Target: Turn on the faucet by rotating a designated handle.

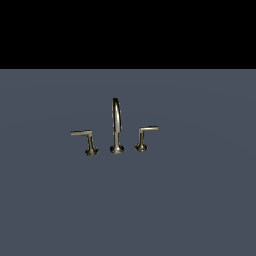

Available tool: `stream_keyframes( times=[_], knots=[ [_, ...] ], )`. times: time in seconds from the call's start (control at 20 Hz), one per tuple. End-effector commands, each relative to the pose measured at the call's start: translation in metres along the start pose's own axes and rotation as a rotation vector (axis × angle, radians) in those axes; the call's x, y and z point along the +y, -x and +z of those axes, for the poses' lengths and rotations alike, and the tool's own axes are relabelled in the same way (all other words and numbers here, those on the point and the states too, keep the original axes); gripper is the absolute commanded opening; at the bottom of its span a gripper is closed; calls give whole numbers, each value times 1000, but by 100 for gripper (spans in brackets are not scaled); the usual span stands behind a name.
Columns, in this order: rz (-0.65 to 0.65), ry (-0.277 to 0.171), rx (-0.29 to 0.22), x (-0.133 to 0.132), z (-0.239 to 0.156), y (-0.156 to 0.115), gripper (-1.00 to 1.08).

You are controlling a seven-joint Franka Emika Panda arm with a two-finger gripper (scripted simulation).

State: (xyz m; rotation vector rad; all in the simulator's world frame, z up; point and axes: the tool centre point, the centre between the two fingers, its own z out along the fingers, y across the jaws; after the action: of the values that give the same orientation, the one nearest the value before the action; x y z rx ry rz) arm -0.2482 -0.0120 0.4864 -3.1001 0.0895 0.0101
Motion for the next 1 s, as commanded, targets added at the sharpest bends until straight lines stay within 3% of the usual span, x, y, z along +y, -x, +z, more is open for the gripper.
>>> stream_keyframes(
  times=[0.0,0.45,0.95],
  knots=[
    [0,0,0,0,0,0,-100],
    [41,1,1,-10,12,-2,-100],
    [182,3,4,-42,54,-13,-100]
  ],
)
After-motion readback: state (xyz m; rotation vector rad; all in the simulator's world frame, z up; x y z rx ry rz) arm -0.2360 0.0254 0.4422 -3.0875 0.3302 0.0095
